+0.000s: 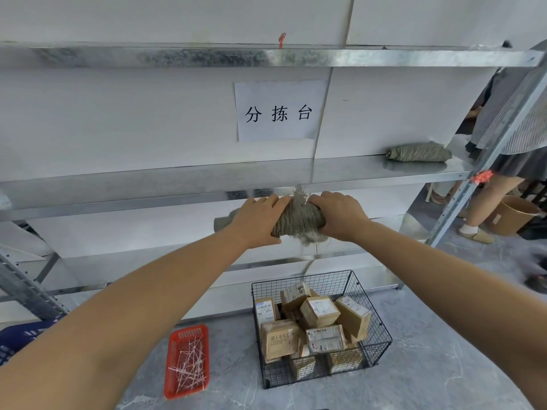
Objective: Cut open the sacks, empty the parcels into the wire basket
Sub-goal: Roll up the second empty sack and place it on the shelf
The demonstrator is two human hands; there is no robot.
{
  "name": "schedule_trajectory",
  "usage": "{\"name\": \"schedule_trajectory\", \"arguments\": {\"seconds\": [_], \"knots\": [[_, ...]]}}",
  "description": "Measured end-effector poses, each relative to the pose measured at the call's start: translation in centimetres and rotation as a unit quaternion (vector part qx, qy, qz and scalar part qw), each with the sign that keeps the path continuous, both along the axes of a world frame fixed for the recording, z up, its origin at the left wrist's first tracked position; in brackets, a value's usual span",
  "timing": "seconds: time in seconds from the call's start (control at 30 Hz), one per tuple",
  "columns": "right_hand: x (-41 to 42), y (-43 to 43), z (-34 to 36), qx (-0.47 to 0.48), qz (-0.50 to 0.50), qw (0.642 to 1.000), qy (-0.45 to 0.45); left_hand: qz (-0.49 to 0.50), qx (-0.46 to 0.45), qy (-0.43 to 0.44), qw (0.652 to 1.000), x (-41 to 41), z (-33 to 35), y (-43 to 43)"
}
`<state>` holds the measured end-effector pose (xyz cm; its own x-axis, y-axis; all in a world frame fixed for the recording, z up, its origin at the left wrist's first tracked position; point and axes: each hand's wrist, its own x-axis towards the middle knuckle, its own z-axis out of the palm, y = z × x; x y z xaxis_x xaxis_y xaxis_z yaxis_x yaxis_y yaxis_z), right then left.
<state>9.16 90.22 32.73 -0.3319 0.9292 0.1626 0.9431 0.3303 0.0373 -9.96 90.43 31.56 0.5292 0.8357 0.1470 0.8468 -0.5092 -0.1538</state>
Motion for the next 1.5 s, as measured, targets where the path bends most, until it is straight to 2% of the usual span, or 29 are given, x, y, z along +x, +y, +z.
{"name": "schedule_trajectory", "arguments": {"seconds": [0.07, 0.13, 0.17, 0.23, 0.3, 0.37, 0.47, 0.53, 0.6, 0.67, 0.73, 0.83, 0.9, 1.03, 1.17, 1.23, 1.3, 1.5], "knots": [[0.4, -0.3, -0.6, 0.113, 0.038, 0.993, -0.002, -0.003, -0.052, -0.021, 0.998, 0.1, 0.3, 0.0], [1.0, -0.3, -1.3, 0.206, 0.062, 0.977, 0.007, 0.000, -0.141, -0.092, 0.986, 0.3, 0.7, 0.0], [1.2, -0.3, -1.5, 0.229, 0.062, 0.971, 0.008, 0.004, -0.170, -0.114, 0.979, 0.5, 1.0, 0.0], [1.4, -0.4, -1.6, 0.229, 0.053, 0.972, -0.005, 0.012, -0.150, -0.101, 0.983, 0.8, 1.2, -0.2], [1.2, -0.5, -1.4, 0.188, 0.026, 0.981, -0.040, 0.018, -0.086, -0.076, 0.993, 0.8, 1.2, -0.5], [0.9, -1.1, -1.0, 0.083, 0.005, 0.992, -0.090, 0.020, -0.030, -0.030, 0.999, 0.8, 0.9, -0.7], [0.3, -1.1, 0.1, -0.021, 0.046, 0.994, -0.094, 0.002, 0.035, 0.014, 0.999, 0.8, 0.3, -1.0], [0.0, -0.9, 0.9, -0.083, 0.074, 0.992, -0.064, -0.033, 0.068, -0.011, 0.997, 0.7, 0.3, -1.2], [-0.1, -0.6, 1.5, -0.176, 0.075, 0.981, 0.023, -0.073, 0.099, -0.035, 0.992, 0.2, 0.4, -1.3], [-0.2, -0.6, 1.9, -0.226, 0.068, 0.968, 0.082, -0.093, 0.149, -0.031, 0.984, -0.5, 0.2, -0.9], [-0.4, -0.5, 1.7, -0.193, 0.066, 0.975, 0.087, -0.083, 0.110, -0.040, 0.990, -0.6, 0.4, -0.9], [-0.2, -0.6, 0.8, -0.059, 0.049, 0.997, -0.007, -0.030, 0.020, -0.038, 0.999, -0.2, 0.2, -0.4], [0.5, -0.5, 0.2, 0.017, 0.051, 0.997, -0.051, -0.022, -0.013, -0.032, 0.999, 0.2, 0.6, -0.4], [1.9, -0.4, -1.3, 0.162, 0.103, 0.981, -0.038, -0.002, -0.023, -0.100, 0.995, 0.8, 1.6, -0.6], [3.1, -0.7, -2.1, 0.274, 0.133, 0.952, -0.032, 0.021, -0.049, -0.092, 0.994, 1.4, 1.8, -0.4], [3.5, -0.8, -2.2, 0.278, 0.133, 0.951, -0.019, 0.037, -0.093, -0.113, 0.989, 1.6, 1.7, -0.2], [3.6, -0.9, -2.2, 0.244, 0.120, 0.962, -0.017, 0.038, -0.123, -0.128, 0.984, 2.1, 1.6, -0.2], [5.9, -2.1, -2.4, 0.105, 0.038, 0.994, -0.018, 0.006, -0.054, -0.102, 0.993, 3.7, 1.2, -0.7]]}}
